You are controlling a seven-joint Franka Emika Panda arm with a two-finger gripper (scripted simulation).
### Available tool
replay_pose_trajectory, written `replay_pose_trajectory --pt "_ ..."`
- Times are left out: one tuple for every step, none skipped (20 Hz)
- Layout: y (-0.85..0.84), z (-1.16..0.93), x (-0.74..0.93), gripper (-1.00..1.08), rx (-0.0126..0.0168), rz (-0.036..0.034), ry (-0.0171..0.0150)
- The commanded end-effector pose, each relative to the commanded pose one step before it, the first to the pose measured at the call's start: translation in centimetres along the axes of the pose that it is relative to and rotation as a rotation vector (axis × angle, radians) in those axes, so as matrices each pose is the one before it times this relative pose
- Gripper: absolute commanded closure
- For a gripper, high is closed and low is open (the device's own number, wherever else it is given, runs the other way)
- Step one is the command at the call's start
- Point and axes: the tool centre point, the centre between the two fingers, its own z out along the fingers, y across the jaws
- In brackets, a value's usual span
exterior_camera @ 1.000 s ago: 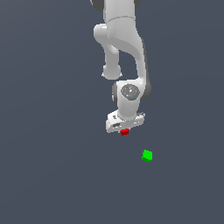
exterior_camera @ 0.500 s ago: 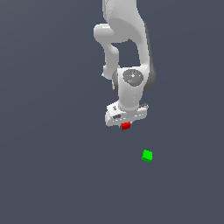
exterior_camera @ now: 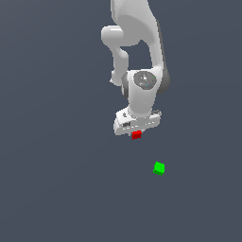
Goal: Stack the red cube on top of the green cube.
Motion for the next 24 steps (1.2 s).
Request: replay_pose_trajectory --pt "-0.152 0.092 0.304 1.08 -0.00001 -0.00033 0.00036" --pt "-0.09 0.073 0.194 1.08 0.0 0.0 0.0" --pt "-0.105 0.086 0.228 1.08 0.0 0.0 0.0" --pt "-0.12 0.098 0.261 1.08 0.0 0.0 0.0" --pt "-0.135 0.11 0.294 1.08 0.0 0.0 0.0" --pt "-0.149 0.122 0.325 1.08 0.0 0.0 0.0" --pt "-0.163 0.133 0.356 1.08 0.0 0.0 0.0" --pt "-0.176 0.144 0.386 1.08 0.0 0.0 0.0" --pt "-0.189 0.154 0.414 1.08 0.0 0.0 0.0" --pt "-0.2 0.163 0.441 1.08 0.0 0.0 0.0" --pt "-0.212 0.172 0.467 1.08 0.0 0.0 0.0" --pt "-0.222 0.181 0.492 1.08 0.0 0.0 0.0" --pt "-0.198 0.209 0.515 1.08 -0.0002 0.00056 -0.00035" --pt "-0.24 0.196 0.537 1.08 0.0 0.0 0.0" --pt "-0.248 0.202 0.557 1.08 0.0 0.0 0.0" --pt "-0.253 0.206 0.57 1.08 0.0 0.0 0.0" --pt "-0.248 0.202 0.561 1.08 0.0 0.0 0.0" --pt "-0.242 0.196 0.55 1.08 0.0 0.0 0.0" --pt "-0.235 0.191 0.538 1.08 0.0 0.0 0.0" --pt "-0.229 0.186 0.527 1.08 0.0 0.0 0.0" --pt "-0.223 0.181 0.516 1.08 0.0 0.0 0.0" --pt "-0.217 0.176 0.504 1.08 0.0 0.0 0.0" --pt "-0.211 0.171 0.493 1.08 0.0 0.0 0.0" --pt "-0.205 0.166 0.482 1.08 0.0 0.0 0.0"
